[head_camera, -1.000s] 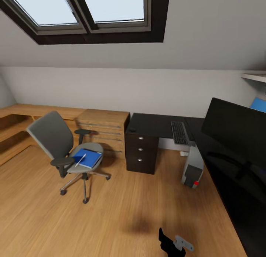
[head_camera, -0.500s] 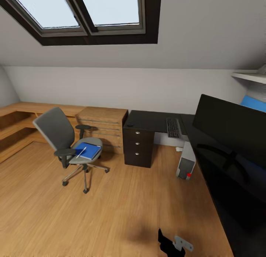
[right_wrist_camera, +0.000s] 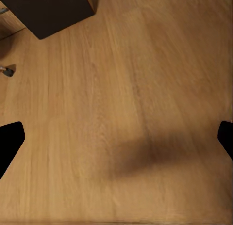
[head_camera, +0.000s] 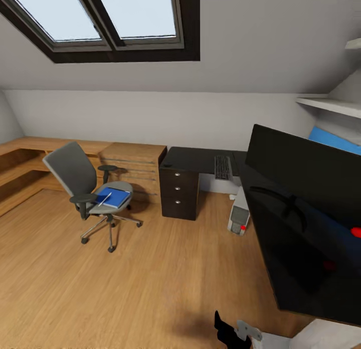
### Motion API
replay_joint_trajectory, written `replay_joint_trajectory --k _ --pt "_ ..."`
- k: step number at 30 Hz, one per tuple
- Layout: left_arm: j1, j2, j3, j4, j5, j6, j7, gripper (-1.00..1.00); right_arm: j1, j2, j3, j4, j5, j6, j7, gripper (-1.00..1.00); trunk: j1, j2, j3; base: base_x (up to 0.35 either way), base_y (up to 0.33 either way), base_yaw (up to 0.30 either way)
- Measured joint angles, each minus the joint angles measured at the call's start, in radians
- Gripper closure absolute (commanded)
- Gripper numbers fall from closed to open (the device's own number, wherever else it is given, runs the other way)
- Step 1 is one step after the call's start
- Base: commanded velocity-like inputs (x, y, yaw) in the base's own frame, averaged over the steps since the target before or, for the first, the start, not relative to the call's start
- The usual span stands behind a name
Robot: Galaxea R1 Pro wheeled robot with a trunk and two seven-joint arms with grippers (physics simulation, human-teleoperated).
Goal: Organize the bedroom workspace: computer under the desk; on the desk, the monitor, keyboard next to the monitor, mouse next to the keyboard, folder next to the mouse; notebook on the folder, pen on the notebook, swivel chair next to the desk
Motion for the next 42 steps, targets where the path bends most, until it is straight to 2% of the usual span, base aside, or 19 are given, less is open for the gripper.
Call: replay_joint_trajectory --k 9,29,35,42 --pt "0.0 0.0 0.0 0.0 0.0 0.0 0.0 -1.0 0.0 0.0 0.0 0.0 0.0 0.0 0.0 -1.0 0.0 0.0 0.002 -0.297 -0.199 -0.155" --pt "0.0 0.0 0.0 0.0 0.0 0.0 -0.001 -1.0 0.0 -0.001 -0.001 0.0 0.001 -0.002 0.0 -1.0 0.0 0.0 0.002 -0.238 -0.244 -0.007" --pt "0.0 0.0 0.0 0.0 0.0 0.0 0.0 -1.0 0.0 -0.001 -0.001 0.001 0.001 -0.042 0.002 -1.0 0.0 0.0 0.002 -0.104 -0.323 0.0" --pt "0.0 0.0 0.0 0.0 0.0 0.0 0.0 -1.0 0.007 -0.004 -0.001 0.0 0.0 -0.175 0.004 -1.0 0.0 0.0 0.002 -0.061 -0.332 0.0"
